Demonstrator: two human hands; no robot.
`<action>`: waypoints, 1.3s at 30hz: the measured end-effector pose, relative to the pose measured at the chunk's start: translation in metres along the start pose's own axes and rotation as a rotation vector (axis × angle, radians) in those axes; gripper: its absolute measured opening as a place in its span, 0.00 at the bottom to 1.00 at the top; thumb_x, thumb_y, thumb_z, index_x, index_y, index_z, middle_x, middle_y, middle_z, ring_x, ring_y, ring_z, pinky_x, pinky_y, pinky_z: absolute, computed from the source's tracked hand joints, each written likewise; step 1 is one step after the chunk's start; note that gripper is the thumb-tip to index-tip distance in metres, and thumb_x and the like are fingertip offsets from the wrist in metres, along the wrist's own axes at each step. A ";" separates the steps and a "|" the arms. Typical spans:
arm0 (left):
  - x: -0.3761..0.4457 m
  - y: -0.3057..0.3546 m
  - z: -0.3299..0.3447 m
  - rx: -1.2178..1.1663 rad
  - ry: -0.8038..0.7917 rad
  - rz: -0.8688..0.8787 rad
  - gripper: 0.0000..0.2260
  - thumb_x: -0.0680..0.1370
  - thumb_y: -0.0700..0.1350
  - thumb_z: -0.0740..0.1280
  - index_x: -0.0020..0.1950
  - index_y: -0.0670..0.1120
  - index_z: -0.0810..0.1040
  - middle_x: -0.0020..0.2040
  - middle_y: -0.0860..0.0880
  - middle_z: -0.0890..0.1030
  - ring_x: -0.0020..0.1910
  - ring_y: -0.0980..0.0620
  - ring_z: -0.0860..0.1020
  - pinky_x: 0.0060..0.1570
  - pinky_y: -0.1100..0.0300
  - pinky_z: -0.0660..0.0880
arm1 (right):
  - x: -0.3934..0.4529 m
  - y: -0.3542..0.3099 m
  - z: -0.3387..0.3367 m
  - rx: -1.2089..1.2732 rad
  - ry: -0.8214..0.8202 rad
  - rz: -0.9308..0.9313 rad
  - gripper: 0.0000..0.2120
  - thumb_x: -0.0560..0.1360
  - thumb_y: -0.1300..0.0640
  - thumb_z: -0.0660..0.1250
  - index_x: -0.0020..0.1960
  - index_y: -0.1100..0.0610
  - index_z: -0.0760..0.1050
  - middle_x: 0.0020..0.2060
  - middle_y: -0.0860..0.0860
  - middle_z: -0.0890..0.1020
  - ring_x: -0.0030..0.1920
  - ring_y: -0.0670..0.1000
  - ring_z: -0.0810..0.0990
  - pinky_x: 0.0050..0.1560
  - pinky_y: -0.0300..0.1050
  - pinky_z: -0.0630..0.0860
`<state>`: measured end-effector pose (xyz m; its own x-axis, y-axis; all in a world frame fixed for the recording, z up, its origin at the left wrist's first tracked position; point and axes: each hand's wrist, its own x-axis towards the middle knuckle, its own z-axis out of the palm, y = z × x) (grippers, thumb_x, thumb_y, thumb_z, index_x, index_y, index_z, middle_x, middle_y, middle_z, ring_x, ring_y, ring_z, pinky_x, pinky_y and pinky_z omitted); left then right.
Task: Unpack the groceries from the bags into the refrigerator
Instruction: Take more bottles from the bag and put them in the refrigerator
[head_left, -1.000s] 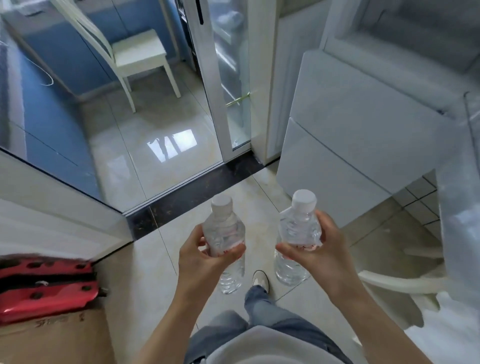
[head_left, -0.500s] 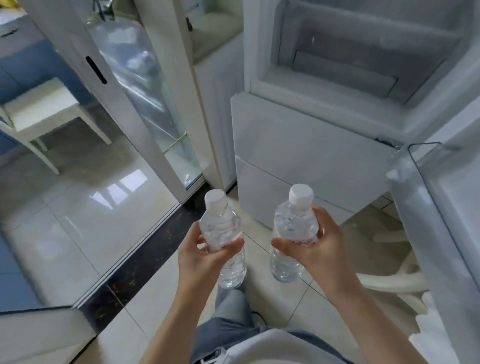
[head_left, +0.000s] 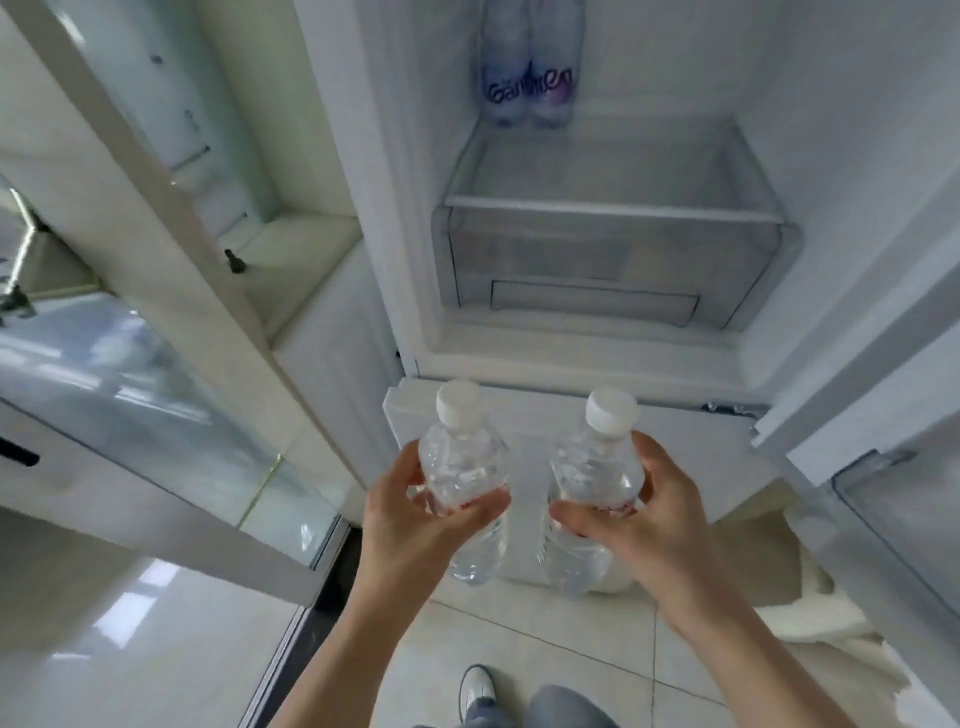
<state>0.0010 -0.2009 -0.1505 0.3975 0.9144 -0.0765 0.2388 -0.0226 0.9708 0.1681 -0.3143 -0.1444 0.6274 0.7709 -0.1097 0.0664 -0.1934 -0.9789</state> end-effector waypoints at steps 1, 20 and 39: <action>0.014 0.010 0.000 -0.001 -0.025 0.028 0.22 0.60 0.44 0.83 0.50 0.52 0.80 0.43 0.54 0.85 0.43 0.54 0.83 0.43 0.60 0.79 | 0.009 -0.007 0.000 0.005 0.017 -0.011 0.30 0.58 0.64 0.82 0.55 0.49 0.76 0.43 0.46 0.84 0.43 0.44 0.83 0.43 0.36 0.79; 0.227 0.176 0.069 -0.241 -0.050 0.386 0.26 0.63 0.39 0.80 0.54 0.55 0.74 0.50 0.53 0.84 0.48 0.56 0.83 0.47 0.60 0.79 | 0.192 -0.148 -0.049 0.055 0.319 -0.301 0.25 0.60 0.57 0.82 0.53 0.47 0.76 0.43 0.46 0.84 0.43 0.44 0.83 0.43 0.41 0.80; 0.350 0.204 0.118 -0.327 -0.183 0.419 0.24 0.67 0.34 0.77 0.60 0.50 0.78 0.46 0.61 0.83 0.44 0.65 0.82 0.39 0.72 0.76 | 0.336 -0.189 -0.057 0.051 0.442 -0.296 0.26 0.61 0.57 0.81 0.56 0.52 0.75 0.46 0.46 0.82 0.46 0.46 0.82 0.47 0.45 0.79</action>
<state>0.2935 0.0662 -0.0064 0.5536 0.7687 0.3205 -0.2478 -0.2153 0.9446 0.4108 -0.0529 0.0131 0.8551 0.4569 0.2450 0.2592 0.0325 -0.9653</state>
